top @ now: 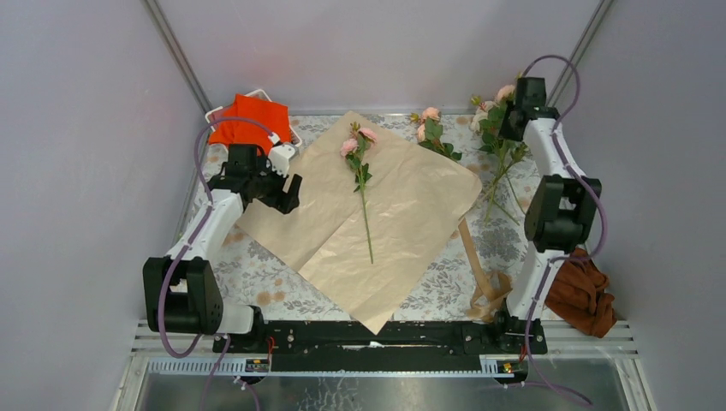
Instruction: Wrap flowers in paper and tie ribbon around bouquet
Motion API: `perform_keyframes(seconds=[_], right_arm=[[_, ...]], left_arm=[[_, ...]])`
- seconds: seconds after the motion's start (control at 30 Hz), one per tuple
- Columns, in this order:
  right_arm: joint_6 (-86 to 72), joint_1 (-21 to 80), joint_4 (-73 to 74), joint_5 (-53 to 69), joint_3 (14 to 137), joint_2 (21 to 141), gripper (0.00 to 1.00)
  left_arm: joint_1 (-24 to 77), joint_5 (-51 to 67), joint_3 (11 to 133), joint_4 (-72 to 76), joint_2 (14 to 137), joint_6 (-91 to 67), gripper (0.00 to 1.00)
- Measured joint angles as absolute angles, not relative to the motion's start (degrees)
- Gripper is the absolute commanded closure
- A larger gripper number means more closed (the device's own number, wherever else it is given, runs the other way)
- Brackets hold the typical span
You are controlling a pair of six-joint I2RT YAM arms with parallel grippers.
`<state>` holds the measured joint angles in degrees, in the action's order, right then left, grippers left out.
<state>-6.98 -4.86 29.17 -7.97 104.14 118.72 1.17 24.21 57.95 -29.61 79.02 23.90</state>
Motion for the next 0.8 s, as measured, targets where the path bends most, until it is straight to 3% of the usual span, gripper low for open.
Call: perform_keyframes(seconds=[0.23, 0.53, 0.63, 0.8], right_arm=[[-6.90, -5.06, 21.43, -5.08, 95.42, 97.86, 1.00], [-6.68, -3.84, 13.96, 4.51, 87.18, 91.05, 1.00], [-6.98, 1.34, 10.57, 10.13, 84.18, 88.66, 1.00], [-11.51, 19.27, 3.09, 17.65, 83.88, 89.80, 1.00]], left_arm=[[1.06, 24.86, 57.95, -29.61, 78.24, 23.90, 0.15], [0.69, 25.50, 57.95, -29.63, 77.76, 23.88, 0.15], [0.58, 25.56, 57.95, -29.63, 77.76, 23.66, 0.15], [-0.64, 26.00, 57.95, -29.63, 77.76, 23.00, 0.15]])
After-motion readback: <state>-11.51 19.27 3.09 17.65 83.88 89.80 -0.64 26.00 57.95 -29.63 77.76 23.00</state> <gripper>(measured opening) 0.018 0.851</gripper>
